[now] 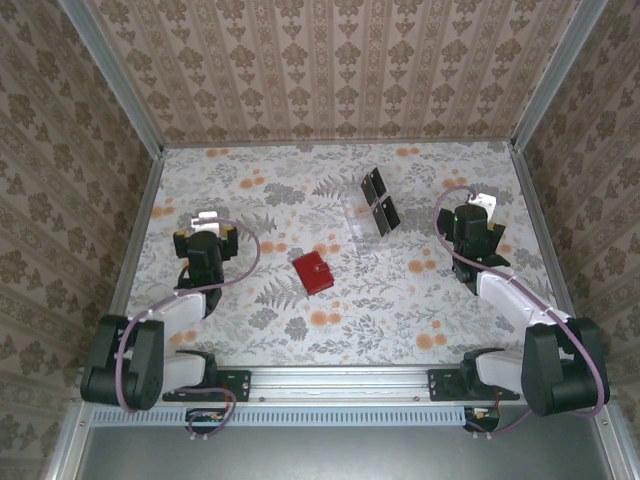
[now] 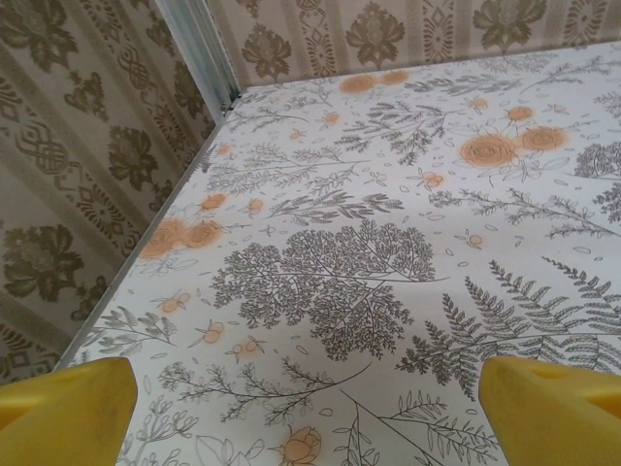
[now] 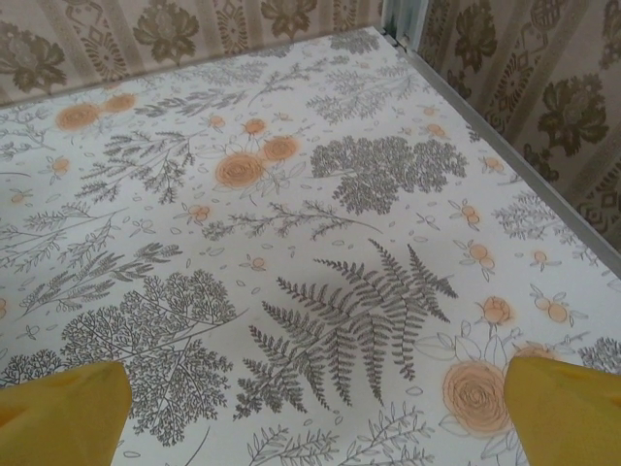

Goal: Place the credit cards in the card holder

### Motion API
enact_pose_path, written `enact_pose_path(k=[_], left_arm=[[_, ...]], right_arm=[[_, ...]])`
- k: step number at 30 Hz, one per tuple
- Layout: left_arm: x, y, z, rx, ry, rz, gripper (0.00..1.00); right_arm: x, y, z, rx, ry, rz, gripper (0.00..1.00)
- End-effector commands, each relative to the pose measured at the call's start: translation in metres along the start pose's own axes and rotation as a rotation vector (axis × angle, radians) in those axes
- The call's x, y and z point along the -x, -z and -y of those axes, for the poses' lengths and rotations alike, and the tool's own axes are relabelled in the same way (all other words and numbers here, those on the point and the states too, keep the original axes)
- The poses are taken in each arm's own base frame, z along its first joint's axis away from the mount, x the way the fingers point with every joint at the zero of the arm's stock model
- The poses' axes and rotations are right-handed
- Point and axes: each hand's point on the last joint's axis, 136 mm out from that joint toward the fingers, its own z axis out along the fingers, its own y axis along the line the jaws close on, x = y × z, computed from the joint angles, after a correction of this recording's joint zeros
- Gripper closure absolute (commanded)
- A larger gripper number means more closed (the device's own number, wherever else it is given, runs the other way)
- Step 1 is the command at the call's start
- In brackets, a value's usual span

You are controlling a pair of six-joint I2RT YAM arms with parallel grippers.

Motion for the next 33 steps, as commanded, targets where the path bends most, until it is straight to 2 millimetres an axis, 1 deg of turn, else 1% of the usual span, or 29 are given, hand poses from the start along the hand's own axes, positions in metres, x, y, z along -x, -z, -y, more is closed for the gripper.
enact_pose_path(k=[1,3,5,10,13,17,20,24,25,28,31,33], left_arm=[[0.011,-0.012,0.001,-0.013,-0.018,0.087,0.0],[0.009,-0.019,0.006,-0.042,-0.036,0.085,0.0],[0.002,-0.026,0.008,-0.062,-0.025,0.074,0.0],[-0.013,-0.04,0.003,-0.097,0.032,0.055,0.0],[-0.014,-0.047,0.004,-0.128,0.049,0.018,0.0],[-0.015,-0.047,0.004,-0.144,0.056,0.015,0.0],[-0.014,-0.047,0.004,-0.143,0.056,0.016,0.0],[-0.015,-0.047,0.004,-0.143,0.056,0.014,0.0],[-0.014,-0.048,0.004,-0.143,0.056,0.015,0.0],[-0.015,-0.048,0.004,-0.143,0.055,0.011,0.0],[-0.015,-0.048,0.004,-0.143,0.057,0.01,0.0],[-0.015,-0.048,0.004,-0.144,0.057,0.011,0.0]], right_arm=[[0.003,-0.001,-0.001,0.028,0.02,0.051,0.0],[0.003,0.0,-0.001,0.036,0.03,0.067,0.0],[0.005,0.0,-0.003,0.051,0.035,0.091,0.0],[0.003,-0.006,-0.006,0.074,0.054,0.122,0.0],[0.001,-0.011,-0.014,0.11,0.059,0.152,0.0],[-0.005,-0.019,-0.023,0.147,0.085,0.185,0.0],[-0.021,-0.029,-0.028,0.175,0.096,0.177,0.0],[-0.034,-0.029,-0.04,0.247,0.121,0.195,0.0],[-0.035,-0.03,-0.04,0.249,0.123,0.208,0.0],[-0.037,-0.033,-0.042,0.269,0.124,0.178,0.0],[-0.036,-0.043,-0.038,0.261,0.102,0.127,0.0],[-0.036,-0.043,-0.038,0.26,0.103,0.125,0.0]])
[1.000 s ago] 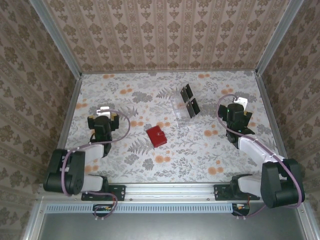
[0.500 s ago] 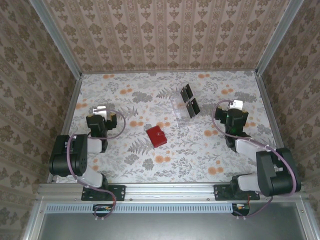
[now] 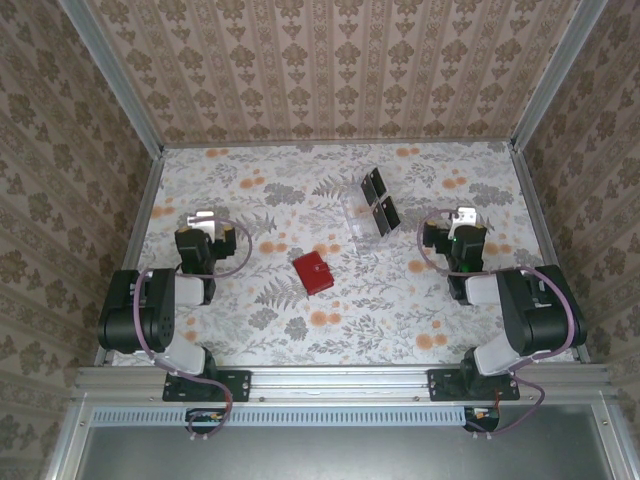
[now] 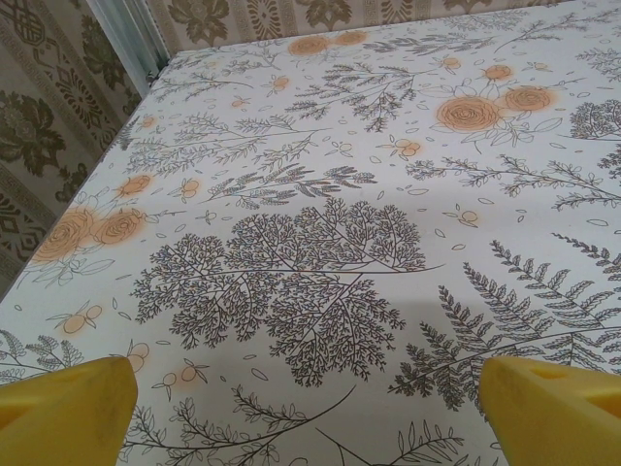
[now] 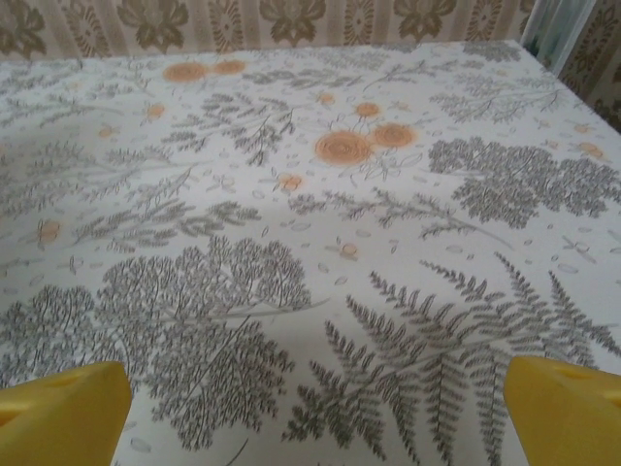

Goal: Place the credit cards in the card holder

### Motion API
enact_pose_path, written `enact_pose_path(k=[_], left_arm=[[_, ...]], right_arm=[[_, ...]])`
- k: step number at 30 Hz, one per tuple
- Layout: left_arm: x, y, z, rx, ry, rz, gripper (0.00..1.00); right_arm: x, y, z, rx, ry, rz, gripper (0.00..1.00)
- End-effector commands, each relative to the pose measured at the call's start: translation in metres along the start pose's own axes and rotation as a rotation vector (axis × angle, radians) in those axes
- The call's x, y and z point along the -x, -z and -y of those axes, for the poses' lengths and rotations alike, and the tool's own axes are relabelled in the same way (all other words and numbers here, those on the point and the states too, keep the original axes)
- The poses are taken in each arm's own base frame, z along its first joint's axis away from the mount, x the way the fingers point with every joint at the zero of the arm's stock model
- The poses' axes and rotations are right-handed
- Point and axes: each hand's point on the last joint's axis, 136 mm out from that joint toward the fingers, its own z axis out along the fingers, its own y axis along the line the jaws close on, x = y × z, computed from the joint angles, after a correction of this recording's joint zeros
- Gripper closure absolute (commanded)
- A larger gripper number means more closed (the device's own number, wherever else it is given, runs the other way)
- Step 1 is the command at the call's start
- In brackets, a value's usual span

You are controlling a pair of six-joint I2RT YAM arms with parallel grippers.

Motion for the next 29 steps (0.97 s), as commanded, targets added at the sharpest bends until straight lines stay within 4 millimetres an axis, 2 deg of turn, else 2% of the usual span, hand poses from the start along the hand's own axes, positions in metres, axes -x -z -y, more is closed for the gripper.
enact_pose_path(k=[1,29], left_arm=[[0.0128,-0.0038,-0.0018,-0.003,0.031,0.031,0.0],[0.0138,-0.0029,-0.0016,-0.002,0.028,0.038,0.0]], right_arm=[[0.0111,-0.0044,-0.0049,0.033,-0.018,0.022,0.0],[0.0108,-0.003,-0.0095,0.058,-0.006,0.023,0.0]])
